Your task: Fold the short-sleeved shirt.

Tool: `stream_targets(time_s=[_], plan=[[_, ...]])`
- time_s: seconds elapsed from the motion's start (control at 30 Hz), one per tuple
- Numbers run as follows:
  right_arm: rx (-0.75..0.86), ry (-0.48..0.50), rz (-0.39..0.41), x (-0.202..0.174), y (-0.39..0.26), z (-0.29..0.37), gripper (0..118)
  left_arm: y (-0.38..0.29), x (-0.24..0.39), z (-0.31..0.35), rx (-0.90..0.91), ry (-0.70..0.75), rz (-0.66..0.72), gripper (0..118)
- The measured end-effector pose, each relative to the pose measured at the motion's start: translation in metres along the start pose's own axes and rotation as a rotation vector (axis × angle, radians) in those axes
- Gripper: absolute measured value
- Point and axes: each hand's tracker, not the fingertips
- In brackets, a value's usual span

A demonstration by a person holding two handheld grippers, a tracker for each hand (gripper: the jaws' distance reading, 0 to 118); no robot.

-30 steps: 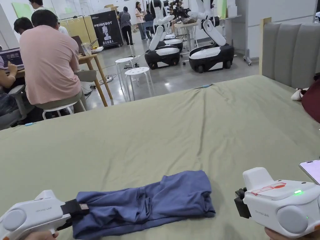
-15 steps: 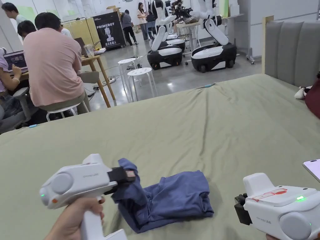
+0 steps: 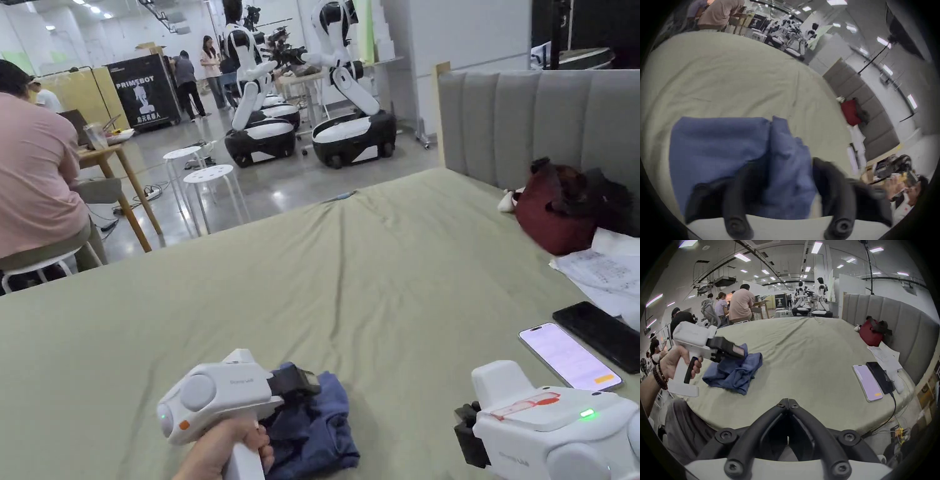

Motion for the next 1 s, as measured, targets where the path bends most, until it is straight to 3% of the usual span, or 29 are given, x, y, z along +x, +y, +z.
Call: stream_targets(time_s=[0.03,0.2,0.23,0.27,0.3,0.33,0.37,0.4,0.43,0.67,0.77,1.0], plan=[[-0.007,-0.003,-0.005,0.003,-0.002,-0.001,0,0.002,0.002,0.004,0.005,-0.049,-0.016,115],[-0.029,-0.019,-0.012,0.006,-0.005,-0.009,0,0.016,0.008,0.045,0.096,-0.017,-0.123,118],[-0.029,-0.012,-0.019,0.005,-0.004,-0.011,0,0.021,0.008,0.053,0.116,-0.024,-0.132,108],[-0.028,-0.006,-0.024,0.004,-0.003,-0.013,0,0.023,0.003,0.059,0.109,-0.024,-0.125,90],[-0.025,-0.002,-0.025,0.002,-0.002,-0.014,0,0.025,-0.001,0.062,0.106,-0.019,-0.117,90],[-0.021,0.0,-0.024,0.0,-0.001,-0.014,0,0.026,-0.006,0.064,0.098,-0.012,-0.098,81],[-0.016,0.002,-0.023,-0.001,0.001,-0.015,0,0.027,-0.009,0.066,0.086,0.002,-0.082,59],[-0.011,0.004,-0.021,-0.003,0.003,-0.016,0,0.025,-0.011,0.062,0.072,0.035,-0.086,16],[-0.009,0.006,-0.016,-0.004,0.005,-0.017,0,0.021,-0.012,0.059,0.063,0.069,-0.11,2],[-0.007,0.017,0.011,-0.008,0.008,-0.01,0,-0.006,-0.01,-0.013,-0.161,0.049,-0.147,0],[-0.014,-0.001,0.01,-0.006,0.008,-0.009,0,-0.028,0.007,-0.034,-0.2,-0.078,-0.164,0],[-0.015,-0.008,0.036,-0.015,0.027,-0.016,0,-0.048,0.031,-0.043,-0.269,-0.096,-0.267,0]])
